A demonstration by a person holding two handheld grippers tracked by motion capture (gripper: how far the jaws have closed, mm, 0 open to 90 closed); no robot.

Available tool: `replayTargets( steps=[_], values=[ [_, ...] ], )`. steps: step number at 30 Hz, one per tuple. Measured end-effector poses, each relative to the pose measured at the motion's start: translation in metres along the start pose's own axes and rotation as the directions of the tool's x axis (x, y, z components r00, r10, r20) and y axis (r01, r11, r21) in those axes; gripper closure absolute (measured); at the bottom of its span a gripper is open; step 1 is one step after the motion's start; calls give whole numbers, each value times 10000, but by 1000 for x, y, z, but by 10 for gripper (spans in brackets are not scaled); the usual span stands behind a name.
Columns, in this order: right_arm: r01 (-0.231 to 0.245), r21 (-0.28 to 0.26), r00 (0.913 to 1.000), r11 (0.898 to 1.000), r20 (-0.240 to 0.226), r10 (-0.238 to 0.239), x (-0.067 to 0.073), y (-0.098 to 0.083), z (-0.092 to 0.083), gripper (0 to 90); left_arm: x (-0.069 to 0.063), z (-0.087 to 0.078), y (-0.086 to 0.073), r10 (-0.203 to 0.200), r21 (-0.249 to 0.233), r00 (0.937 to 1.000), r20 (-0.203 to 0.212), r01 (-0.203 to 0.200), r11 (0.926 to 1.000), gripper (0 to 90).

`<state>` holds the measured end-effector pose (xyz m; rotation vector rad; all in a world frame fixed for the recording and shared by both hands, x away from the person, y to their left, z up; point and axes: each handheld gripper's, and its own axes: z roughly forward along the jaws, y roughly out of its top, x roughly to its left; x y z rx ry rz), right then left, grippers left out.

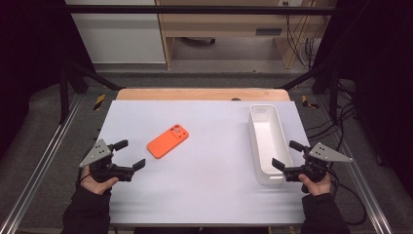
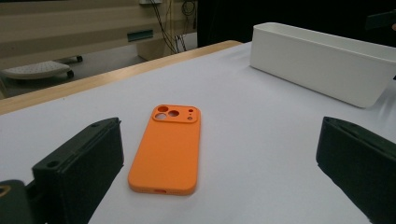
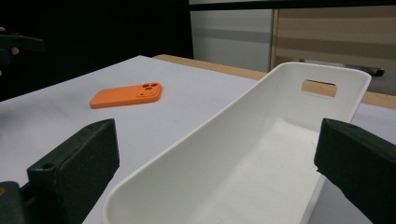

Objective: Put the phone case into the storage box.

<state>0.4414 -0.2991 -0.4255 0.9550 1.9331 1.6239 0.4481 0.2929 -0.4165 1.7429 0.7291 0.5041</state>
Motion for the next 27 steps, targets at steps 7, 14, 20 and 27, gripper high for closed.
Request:
replayTargets(
  steps=[7, 14, 20, 27],
  values=[
    [4, 24, 10000, 10000, -36, -4, 0, 0, 0, 5, -1, 1, 1, 30, 39, 10000, 17, -30, 10000, 2],
    [36, 20, 10000, 10000, -63, -36, 0, 0, 0, 5, -2, 2, 4, 69, 63, 10000, 7, -69, 10000, 3],
    [27, 52, 10000, 10000, -77, -26, 1, 0, 1, 5, -2, 4, 8, 87, 161, 9999, -54, -86, 9998, 1],
    [37, 26, 10000, 10000, -81, -37, 1, 0, 0, 5, -2, 7, 12, 102, 406, 9998, -165, -96, 9991, 1]
  ],
)
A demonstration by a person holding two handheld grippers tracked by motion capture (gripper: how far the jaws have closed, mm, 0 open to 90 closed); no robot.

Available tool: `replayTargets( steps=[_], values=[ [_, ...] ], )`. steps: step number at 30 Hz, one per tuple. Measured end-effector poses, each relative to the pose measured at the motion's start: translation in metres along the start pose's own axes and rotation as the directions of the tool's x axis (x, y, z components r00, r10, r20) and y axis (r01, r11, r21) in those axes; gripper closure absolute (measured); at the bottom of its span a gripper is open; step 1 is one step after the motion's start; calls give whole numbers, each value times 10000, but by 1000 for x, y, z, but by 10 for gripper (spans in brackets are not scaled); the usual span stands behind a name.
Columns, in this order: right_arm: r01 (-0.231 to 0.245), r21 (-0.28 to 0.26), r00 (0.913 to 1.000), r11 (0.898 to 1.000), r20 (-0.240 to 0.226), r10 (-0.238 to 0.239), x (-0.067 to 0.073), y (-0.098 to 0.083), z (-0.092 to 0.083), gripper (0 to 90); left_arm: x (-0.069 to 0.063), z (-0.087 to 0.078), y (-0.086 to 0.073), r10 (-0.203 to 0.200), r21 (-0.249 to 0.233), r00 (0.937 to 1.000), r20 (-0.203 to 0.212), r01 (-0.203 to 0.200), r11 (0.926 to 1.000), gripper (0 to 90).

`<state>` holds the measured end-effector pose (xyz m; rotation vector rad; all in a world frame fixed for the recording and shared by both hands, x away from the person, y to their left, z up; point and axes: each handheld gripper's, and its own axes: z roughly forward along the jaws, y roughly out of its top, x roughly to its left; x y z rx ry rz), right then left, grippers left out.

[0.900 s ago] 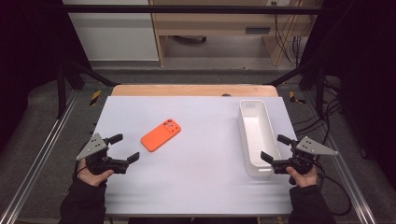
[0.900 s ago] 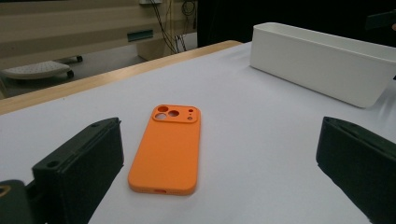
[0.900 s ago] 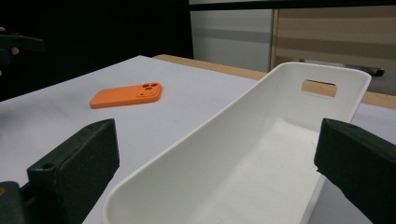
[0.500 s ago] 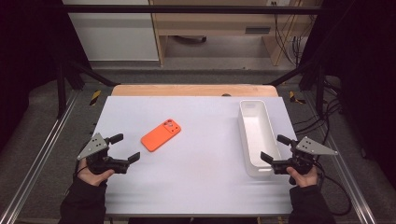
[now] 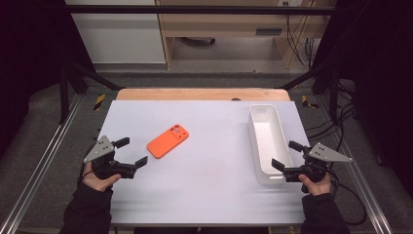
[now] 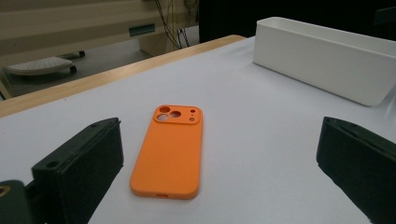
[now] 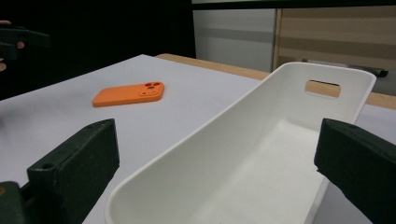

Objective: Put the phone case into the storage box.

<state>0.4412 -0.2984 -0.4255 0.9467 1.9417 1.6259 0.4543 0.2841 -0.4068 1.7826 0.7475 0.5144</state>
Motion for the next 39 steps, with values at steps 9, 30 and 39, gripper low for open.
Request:
replayTargets(
  steps=[9, 30, 39],
  values=[
    [26, 54, 10000, 10000, -29, -26, 0, 0, 1, 5, 0, 6, 7, 33, 125, 10000, -48, -32, 9999, 0],
    [95, 64, 9999, 9999, 57, -96, -1, 0, 0, 5, -6, 25, 21, 342, 661, 9993, 141, -351, 9972, 0],
    [104, 107, 9999, 9999, 9, -105, 0, 0, 1, 5, -3, 37, 29, 374, 912, 9992, 165, -388, 9951, 0]
  ],
)
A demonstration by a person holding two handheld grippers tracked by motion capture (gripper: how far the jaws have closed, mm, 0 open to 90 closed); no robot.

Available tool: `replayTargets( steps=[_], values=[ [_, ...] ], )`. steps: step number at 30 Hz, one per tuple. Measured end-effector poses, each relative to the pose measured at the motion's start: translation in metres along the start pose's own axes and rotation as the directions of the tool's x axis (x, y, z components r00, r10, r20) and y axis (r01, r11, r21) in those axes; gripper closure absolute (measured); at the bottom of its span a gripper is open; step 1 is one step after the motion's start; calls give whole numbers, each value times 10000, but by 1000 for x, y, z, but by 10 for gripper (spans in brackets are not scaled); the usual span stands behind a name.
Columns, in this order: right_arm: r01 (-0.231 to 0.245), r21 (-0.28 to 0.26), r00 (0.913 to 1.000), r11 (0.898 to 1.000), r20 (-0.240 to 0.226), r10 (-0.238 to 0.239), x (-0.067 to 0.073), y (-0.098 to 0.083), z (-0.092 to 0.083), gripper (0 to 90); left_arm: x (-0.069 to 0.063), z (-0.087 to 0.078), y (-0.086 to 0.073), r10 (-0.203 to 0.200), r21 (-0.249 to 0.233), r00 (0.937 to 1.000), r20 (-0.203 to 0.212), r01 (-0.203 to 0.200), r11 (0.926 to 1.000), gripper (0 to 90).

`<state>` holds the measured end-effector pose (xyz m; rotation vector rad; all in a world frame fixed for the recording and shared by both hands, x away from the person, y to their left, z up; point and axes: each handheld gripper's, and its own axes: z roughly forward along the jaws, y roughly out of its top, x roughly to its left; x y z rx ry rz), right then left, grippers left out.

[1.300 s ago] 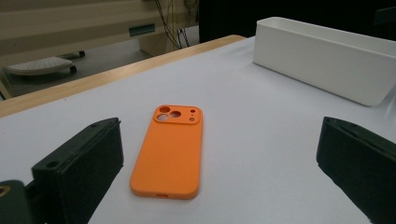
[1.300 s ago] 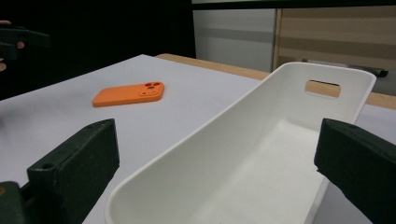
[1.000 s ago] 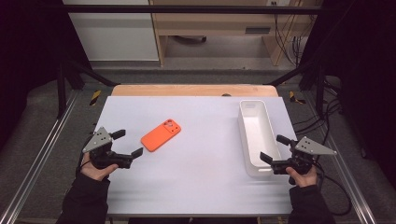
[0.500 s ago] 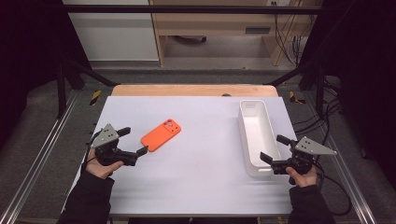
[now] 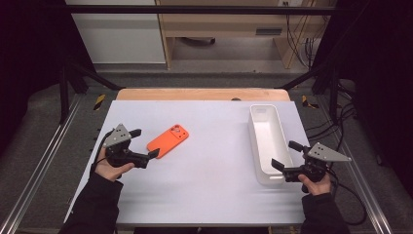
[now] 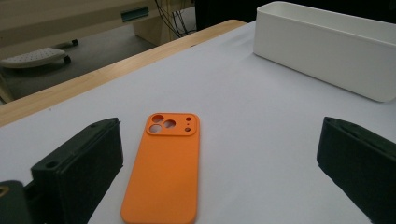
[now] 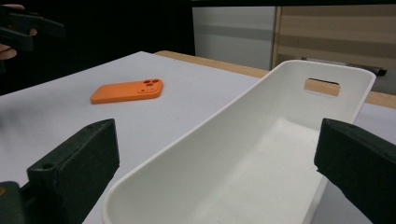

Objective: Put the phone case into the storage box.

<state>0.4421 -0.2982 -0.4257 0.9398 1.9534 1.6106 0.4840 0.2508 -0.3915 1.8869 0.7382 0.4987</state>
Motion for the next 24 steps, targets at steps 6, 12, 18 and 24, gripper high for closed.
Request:
replayTargets(
  steps=[6, 12, 18, 24],
  values=[
    [-9, 48, 10000, 10000, 10, 9, 1, 0, 0, 5, 3, 11, 5, 47, 270, 10000, 35, -48, 9996, 0],
    [-21, 77, 10000, 10000, -6, 21, 1, 0, 1, 5, 7, 21, 9, 53, 482, 10000, 44, -55, 9988, 0],
    [1, 102, 10000, 9999, 4, -1, 1, -1, 1, 5, 13, 31, 12, 46, 740, 10000, 14, -47, 9972, 0],
    [29, 134, 10000, 9999, -30, -28, 1, -1, 2, 5, 17, 41, 12, 55, 1040, 10000, 12, -56, 9946, 0]
  ],
)
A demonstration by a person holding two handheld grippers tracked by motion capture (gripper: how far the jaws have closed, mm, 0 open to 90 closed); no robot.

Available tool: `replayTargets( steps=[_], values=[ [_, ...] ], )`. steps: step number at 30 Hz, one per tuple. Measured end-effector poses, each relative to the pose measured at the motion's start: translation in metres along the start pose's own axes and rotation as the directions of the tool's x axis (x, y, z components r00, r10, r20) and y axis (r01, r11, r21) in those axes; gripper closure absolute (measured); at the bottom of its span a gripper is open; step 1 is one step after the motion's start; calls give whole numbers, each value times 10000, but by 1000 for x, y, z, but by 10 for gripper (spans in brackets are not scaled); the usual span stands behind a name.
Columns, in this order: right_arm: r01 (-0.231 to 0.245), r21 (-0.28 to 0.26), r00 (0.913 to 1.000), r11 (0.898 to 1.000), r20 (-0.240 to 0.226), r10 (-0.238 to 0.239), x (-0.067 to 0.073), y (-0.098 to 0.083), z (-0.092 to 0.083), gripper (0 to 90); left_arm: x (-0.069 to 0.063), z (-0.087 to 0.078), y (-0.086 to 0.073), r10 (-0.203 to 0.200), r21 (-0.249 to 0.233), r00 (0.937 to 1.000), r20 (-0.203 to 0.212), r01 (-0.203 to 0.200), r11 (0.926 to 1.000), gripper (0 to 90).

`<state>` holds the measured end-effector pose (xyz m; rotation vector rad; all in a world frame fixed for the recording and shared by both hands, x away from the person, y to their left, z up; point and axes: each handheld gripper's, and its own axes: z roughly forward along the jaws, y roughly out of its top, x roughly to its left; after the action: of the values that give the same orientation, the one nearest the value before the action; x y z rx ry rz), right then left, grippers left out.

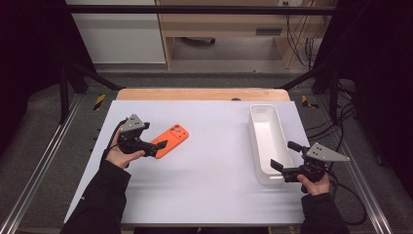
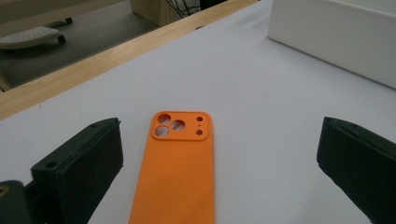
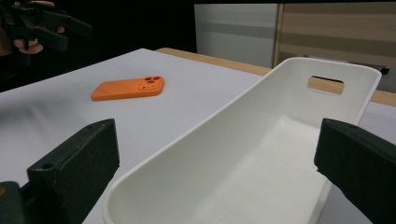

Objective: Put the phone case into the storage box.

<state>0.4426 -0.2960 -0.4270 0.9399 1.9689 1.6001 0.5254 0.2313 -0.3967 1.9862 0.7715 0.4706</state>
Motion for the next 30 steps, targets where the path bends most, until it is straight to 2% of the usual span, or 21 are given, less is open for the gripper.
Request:
replayTargets(
  steps=[15, 30],
  values=[
    [26, 38, 10000, 10000, -21, -26, 0, 0, 1, 5, 8, 21, 10, 120, 500, 9998, -187, -111, 9987, 0],
    [3, 47, 10000, 10000, -23, -3, 0, 0, 0, 5, 18, 40, 4, -60, 983, 9996, -287, 88, 9951, 0]
  ],
)
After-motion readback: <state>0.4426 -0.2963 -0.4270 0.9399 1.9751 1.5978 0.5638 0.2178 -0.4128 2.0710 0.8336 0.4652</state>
